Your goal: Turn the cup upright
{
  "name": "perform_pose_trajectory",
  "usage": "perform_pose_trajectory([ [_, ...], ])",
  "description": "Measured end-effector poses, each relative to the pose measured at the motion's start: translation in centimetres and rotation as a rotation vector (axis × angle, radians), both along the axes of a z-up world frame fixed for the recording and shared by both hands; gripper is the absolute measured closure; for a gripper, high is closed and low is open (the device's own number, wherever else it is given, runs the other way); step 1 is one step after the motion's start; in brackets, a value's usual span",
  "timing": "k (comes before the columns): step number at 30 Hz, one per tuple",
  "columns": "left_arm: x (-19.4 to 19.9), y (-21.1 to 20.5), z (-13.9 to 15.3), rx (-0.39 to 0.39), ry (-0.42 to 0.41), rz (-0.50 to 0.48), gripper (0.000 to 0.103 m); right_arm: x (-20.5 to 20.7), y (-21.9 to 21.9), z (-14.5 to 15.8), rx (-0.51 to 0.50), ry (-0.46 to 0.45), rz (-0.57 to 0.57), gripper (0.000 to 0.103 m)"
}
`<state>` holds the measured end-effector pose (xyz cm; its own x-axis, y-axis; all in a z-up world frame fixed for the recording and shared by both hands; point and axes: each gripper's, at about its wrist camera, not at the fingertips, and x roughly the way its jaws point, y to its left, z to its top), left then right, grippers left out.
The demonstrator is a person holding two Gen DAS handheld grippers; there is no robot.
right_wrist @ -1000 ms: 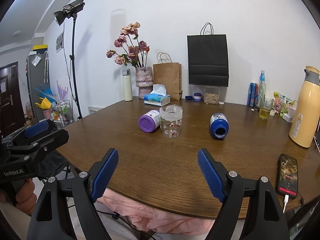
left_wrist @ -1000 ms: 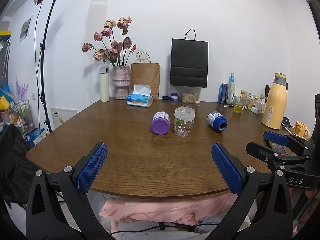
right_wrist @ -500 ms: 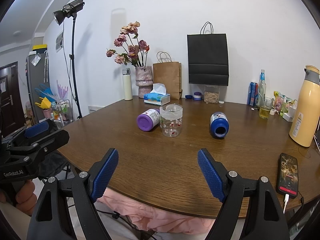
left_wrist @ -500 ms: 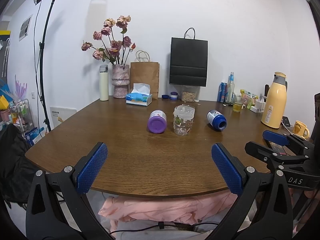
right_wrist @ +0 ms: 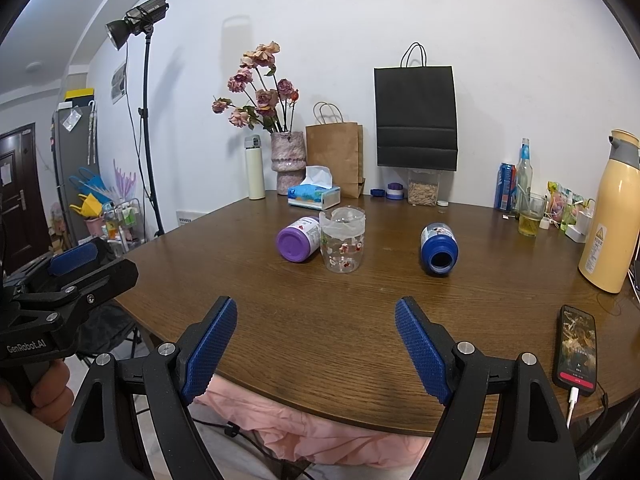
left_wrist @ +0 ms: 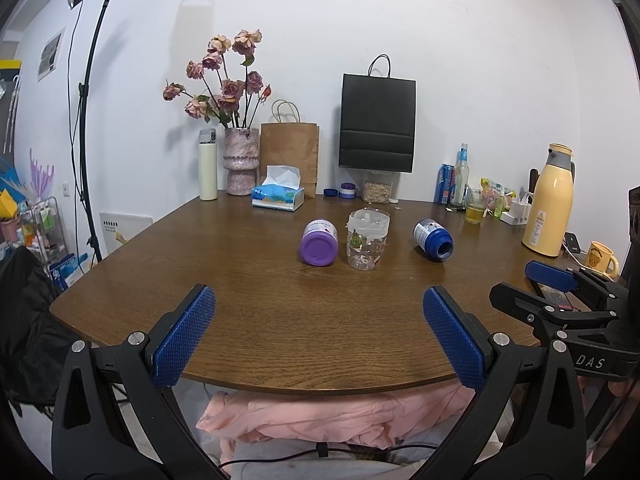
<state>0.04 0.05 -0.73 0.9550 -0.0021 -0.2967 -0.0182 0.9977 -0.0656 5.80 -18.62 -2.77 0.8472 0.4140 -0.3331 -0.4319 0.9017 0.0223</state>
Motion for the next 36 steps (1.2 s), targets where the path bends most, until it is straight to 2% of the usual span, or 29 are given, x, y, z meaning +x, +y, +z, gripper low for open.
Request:
perform_pose_trajectory([
  [17, 0.5, -0.2, -0.5, 0.002, 0.029, -0.004, 0.0, 0.4, 0.0, -0.8, -0.002, 0.013, -0.003, 0.017],
  [23, 2.3, 0.3, 0.0, 0.063, 0.029, 0.009, 0.0, 1.8, 0.4, -0.5, -0.007, 0.004, 0.006, 0.017],
  [26, 4.4, 1.0, 0.3, 0.072, 0.03, 0.045, 0.0, 3.6, 1.0, -0.1, -0.02, 0.007, 0.018, 0.017],
  [28, 6.4, 1.6, 0.4, 0.066, 0.068, 0.059, 0.0, 5.2, 1.5, 0.2, -0.025, 0.001, 0.024, 0.017],
  [31, 9.5, 2.7, 0.5, 0.021, 0.092, 0.032, 0.0, 7.9, 2.4, 0.7, -0.035, 0.004, 0.044, 0.017],
  [33, 11.8, 3.1, 0.2, 0.018, 0.108, 0.023, 0.0, 9.6, 3.0, 1.0, -0.046, 0.009, 0.059, 0.017],
  [36, 17.1, 4.0, -0.3, -0.004, 0.206, -0.018, 0.001, 12.2, 3.9, 1.5, -0.054, 0.034, 0.109, 0.017],
])
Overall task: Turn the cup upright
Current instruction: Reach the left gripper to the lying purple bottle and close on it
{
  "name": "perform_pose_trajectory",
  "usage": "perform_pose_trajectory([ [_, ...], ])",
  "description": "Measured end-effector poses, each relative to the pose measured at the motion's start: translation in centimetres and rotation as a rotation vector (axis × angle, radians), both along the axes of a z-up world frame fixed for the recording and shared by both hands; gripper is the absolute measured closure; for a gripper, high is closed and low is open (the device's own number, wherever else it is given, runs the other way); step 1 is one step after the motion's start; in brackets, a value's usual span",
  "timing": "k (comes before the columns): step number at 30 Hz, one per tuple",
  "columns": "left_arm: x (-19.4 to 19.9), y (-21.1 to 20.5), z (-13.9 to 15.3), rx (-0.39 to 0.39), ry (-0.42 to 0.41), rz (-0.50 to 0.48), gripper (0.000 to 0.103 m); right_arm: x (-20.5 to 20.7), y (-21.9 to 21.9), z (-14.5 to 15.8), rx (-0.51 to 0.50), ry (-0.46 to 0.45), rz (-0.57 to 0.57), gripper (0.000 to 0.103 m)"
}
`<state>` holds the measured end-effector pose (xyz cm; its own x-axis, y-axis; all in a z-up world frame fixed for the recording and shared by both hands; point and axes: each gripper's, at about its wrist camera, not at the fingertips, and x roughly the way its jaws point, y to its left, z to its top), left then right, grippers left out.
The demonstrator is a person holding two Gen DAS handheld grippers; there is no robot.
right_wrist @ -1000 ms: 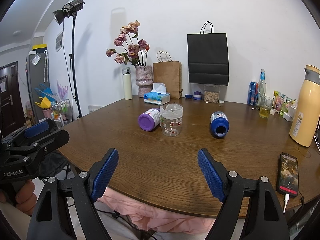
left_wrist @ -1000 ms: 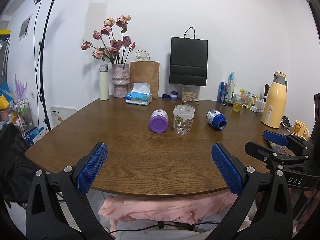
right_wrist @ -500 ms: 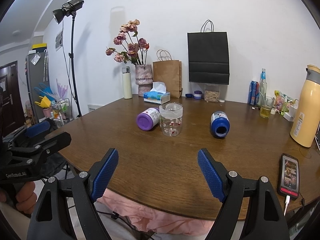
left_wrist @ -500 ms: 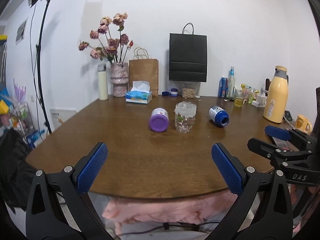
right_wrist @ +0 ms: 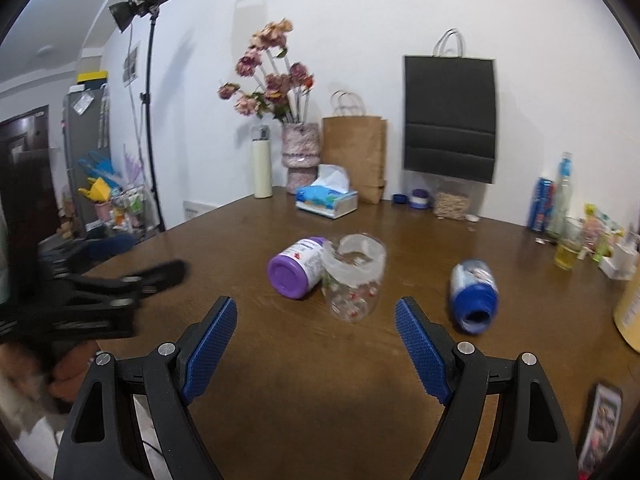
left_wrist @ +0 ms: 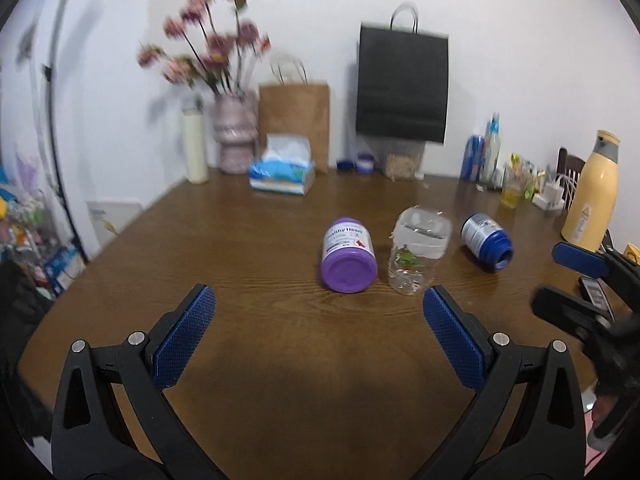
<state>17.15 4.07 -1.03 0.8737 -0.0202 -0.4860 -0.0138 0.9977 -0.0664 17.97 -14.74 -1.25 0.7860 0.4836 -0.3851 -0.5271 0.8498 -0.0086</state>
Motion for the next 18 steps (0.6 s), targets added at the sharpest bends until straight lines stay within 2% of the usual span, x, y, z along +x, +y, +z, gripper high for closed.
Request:
perform_pose_trajectory([
  [4, 5.7, 0.4, 0.2, -0.034, 0.091, -0.086, 0.008, 2.6, 1.3, 0.2, -0.039, 0.009, 0.027, 0.017],
  [6, 8.2, 0.0, 0.1, -0.006, 0.114, -0.128, 0.013, 4.0, 1.9, 0.0, -0.059, 0.026, 0.034, 0.017],
  [8, 11.0, -0.3, -0.5, 0.03, 0.156, -0.128, 0.025, 5.1, 2.3, -0.4, -0.061, 0.045, 0.042, 0.017],
  [10, 14.2, -0.7, -1.7, 0.065, 0.245, -0.148, 0.032, 6.2, 2.8, -0.9, -0.07, 0.063, 0.05, 0.017],
  [15, 19.0, -1.2, -4.5, -0.014, 0.443, -0.299, 0.035, 8.1, 3.5, -1.5, -0.081, 0.08, 0.063, 0.017],
  [16, 19.8, -1.2, -5.2, -0.035, 0.492, -0.316, 0.041, 8.5, 3.6, -1.5, -0.079, 0.082, 0.064, 0.017],
  [18, 20.1, -1.0, -5.5, -0.037, 0.503, -0.327, 0.042, 9.0, 3.7, -1.4, -0.074, 0.083, 0.066, 0.017],
])
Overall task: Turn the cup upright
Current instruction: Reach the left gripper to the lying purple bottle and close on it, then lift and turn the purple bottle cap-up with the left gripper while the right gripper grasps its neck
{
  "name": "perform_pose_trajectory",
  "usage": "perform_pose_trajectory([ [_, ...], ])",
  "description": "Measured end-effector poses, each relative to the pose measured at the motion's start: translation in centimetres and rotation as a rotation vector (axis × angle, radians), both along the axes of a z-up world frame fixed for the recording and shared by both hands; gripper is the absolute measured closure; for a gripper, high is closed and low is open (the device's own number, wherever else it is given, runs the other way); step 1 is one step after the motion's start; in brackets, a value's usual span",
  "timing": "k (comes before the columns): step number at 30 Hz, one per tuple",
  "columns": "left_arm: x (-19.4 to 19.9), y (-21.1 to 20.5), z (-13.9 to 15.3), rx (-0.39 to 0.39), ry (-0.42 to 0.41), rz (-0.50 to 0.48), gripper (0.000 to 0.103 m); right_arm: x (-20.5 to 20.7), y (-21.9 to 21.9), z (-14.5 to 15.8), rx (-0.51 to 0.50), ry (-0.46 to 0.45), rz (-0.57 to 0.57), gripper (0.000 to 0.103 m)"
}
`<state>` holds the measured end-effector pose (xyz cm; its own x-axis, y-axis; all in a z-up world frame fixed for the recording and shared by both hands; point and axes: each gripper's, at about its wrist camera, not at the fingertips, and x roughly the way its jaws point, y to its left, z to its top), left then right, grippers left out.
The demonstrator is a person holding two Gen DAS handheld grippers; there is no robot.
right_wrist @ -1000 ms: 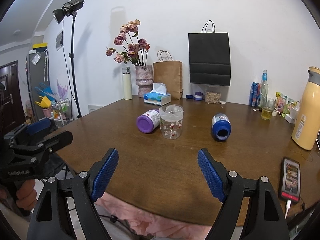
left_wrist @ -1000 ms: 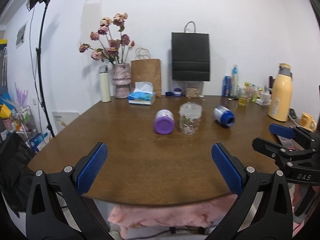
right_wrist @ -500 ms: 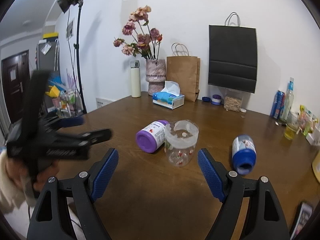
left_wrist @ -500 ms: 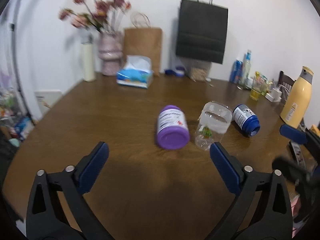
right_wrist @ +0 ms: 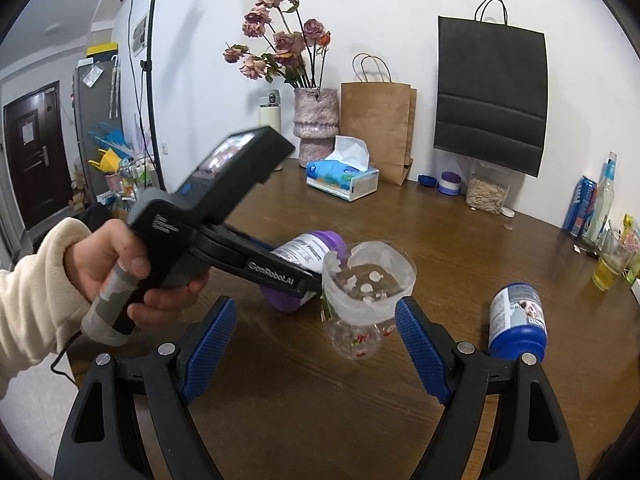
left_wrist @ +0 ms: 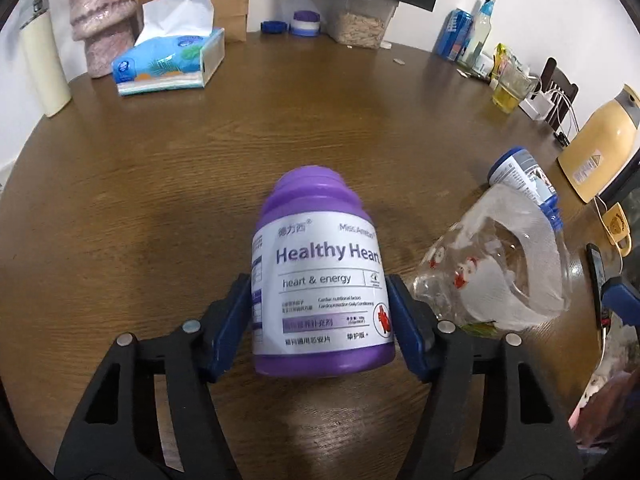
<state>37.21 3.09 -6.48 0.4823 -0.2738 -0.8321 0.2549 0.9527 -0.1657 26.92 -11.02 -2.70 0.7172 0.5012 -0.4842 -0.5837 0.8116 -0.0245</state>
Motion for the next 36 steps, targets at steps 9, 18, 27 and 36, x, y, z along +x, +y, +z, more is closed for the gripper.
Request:
perform_pose_trajectory([
  [9, -2.7, 2.1, 1.8, 0.031, -0.108, 0.097, 0.042, 0.9, 0.6, 0.0, 0.001, 0.004, 0.011, 0.017],
  [18, -11.1, 2.2, 7.2, 0.056, -0.498, 0.18, 0.042, 2.6, -0.8, 3.8, 0.256, 0.106, 0.123, 0.017],
  [27, -16.0, 0.0, 8.2, 0.063, -0.694, 0.147, 0.042, 4.2, 1.9, 6.2, 0.39, 0.223, 0.299, 0.017],
  [36, -17.7, 0.0, 7.7, 0.028, -0.756, 0.152, 0.042, 7.3, 4.4, 4.2, 0.522, 0.455, 0.466, 0.036],
])
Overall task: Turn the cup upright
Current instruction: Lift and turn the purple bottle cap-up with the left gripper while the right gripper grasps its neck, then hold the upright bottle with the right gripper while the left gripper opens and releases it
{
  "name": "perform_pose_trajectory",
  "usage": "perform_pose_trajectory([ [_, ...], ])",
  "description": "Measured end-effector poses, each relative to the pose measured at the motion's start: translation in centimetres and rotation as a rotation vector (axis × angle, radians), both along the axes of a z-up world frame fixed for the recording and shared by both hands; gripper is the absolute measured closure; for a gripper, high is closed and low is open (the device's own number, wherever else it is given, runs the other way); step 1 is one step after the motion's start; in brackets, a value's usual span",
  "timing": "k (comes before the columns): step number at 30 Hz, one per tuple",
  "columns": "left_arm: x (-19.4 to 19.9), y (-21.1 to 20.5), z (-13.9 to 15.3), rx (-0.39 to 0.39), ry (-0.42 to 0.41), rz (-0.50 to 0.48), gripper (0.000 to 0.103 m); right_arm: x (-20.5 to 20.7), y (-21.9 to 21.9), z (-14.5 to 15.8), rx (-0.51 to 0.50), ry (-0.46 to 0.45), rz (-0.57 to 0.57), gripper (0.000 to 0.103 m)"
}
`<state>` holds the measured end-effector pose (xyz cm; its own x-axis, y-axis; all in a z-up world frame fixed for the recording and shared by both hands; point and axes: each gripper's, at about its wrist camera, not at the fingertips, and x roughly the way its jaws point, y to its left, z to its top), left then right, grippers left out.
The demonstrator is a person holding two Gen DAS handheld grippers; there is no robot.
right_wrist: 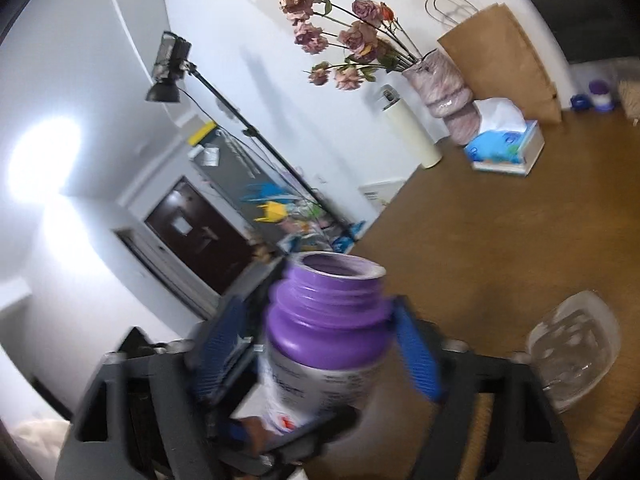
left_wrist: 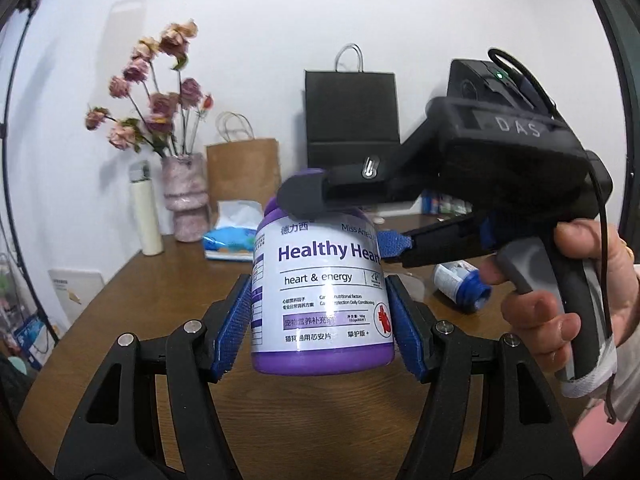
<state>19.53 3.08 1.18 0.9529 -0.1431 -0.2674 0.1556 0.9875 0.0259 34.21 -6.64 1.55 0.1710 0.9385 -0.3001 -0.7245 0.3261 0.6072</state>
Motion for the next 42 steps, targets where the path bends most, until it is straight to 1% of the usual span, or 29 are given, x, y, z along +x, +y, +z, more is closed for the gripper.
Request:
perform_pose_trajectory([
  [3, -0.2, -0.2, -0.2, 0.015, 0.004, 0.001, 0.042, -0.2, 0.6, -0.1, -0.019, -0.021, 0.007, 0.036],
  [6, 0.2, -0.2, -0.3, 0.01, 0.023, -0.006, 0.042, -0.6, 0.7, 0.5, -0.047, -0.052, -0.006, 0.036],
  [7, 0.6, -0.1, -0.3, 0.001, 0.04, -0.017, 0.039, -0.9, 0.7, 0.8, -0.069, -0.084, -0.018, 0.036],
  [8, 0.8, -0.1, -0.4, -0.006, 0.063, -0.04, 0.032, -1.3, 0.8, 1.2, -0.105, -0.135, -0.035, 0.036],
  [9, 1.6, 0.0, -0.4, -0.009, 0.106, -0.084, 0.012, -1.9, 0.8, 1.5, -0.146, -0.196, -0.053, 0.036],
  [10, 2.2, 0.2, -0.3, -0.011, 0.131, -0.13, 0.006, -2.8, 1.1, 1.8, -0.202, -0.286, -0.082, 0.036],
  [11, 2.8, 0.6, -0.1, -0.01, 0.154, -0.206, 0.006, -4.0, 1.7, 2.1, -0.273, -0.408, -0.115, 0.036],
  [12, 3.1, 0.9, 0.0, -0.012, 0.154, -0.234, 0.007, -5.5, 2.5, 2.4, -0.336, -0.555, -0.136, 0.036],
  [13, 3.8, 1.5, 0.4, -0.021, 0.153, -0.273, 0.008, -6.6, 3.0, 2.5, -0.369, -0.657, -0.133, 0.036],
  [14, 4.4, 1.9, 0.6, -0.027, 0.158, -0.297, 0.008, -7.6, 3.7, 2.5, -0.419, -0.756, -0.122, 0.036],
  [15, 5.3, 2.3, 0.8, -0.015, 0.17, -0.317, 0.011, -7.9, 4.0, 2.5, -0.437, -0.785, -0.125, 0.036],
  [17, 6.2, 3.3, 1.3, -0.017, 0.147, -0.311, 0.024, -7.6, 3.9, 3.0, -0.419, -0.79, -0.128, 0.036],
  [18, 6.7, 3.7, 1.5, -0.023, 0.144, -0.316, 0.035, -7.1, 3.7, 3.1, -0.411, -0.791, -0.135, 0.036],
  [19, 7.2, 3.9, 1.6, -0.029, 0.152, -0.331, 0.042, -6.6, 3.5, 3.2, -0.389, -0.781, -0.139, 0.036],
  [21, 7.9, 3.9, 1.6, -0.015, 0.151, -0.327, 0.042, -5.4, 3.0, 3.2, -0.352, -0.753, -0.131, 0.036],
  [24, 8.3, 3.7, 1.0, 0.029, 0.121, -0.3, 0.042, -4.4, 3.0, 2.9, -0.332, -0.728, -0.124, 0.036],
  [26, 8.6, 3.9, 0.7, 0.014, 0.131, -0.3, 0.042, -3.9, 3.3, 2.8, -0.335, -0.732, -0.117, 0.036],
  [28, 9.2, 4.2, 0.3, -0.009, 0.145, -0.299, 0.042, -3.6, 3.7, 2.4, -0.35, -0.757, -0.11, 0.036],
  [32, 10.1, 4.3, -0.5, -0.006, 0.161, -0.281, 0.042, -2.5, 4.1, 1.5, -0.357, -0.767, -0.096, 0.035],
  [38, 11.4, 4.3, -2.2, 0.003, 0.223, -0.262, 0.043, -0.5, 5.0, -0.2, -0.399, -0.729, -0.061, 0.033],
  [41, 11.4, 3.9, -2.7, 0.014, 0.235, -0.265, 0.043, -0.3, 5.4, -0.6, -0.458, -0.71, -0.056, 0.033],
  [42, 11.2, 3.7, -2.7, 0.016, 0.232, -0.266, 0.043, -0.6, 5.5, -0.5, -0.483, -0.718, -0.059, 0.033],
])
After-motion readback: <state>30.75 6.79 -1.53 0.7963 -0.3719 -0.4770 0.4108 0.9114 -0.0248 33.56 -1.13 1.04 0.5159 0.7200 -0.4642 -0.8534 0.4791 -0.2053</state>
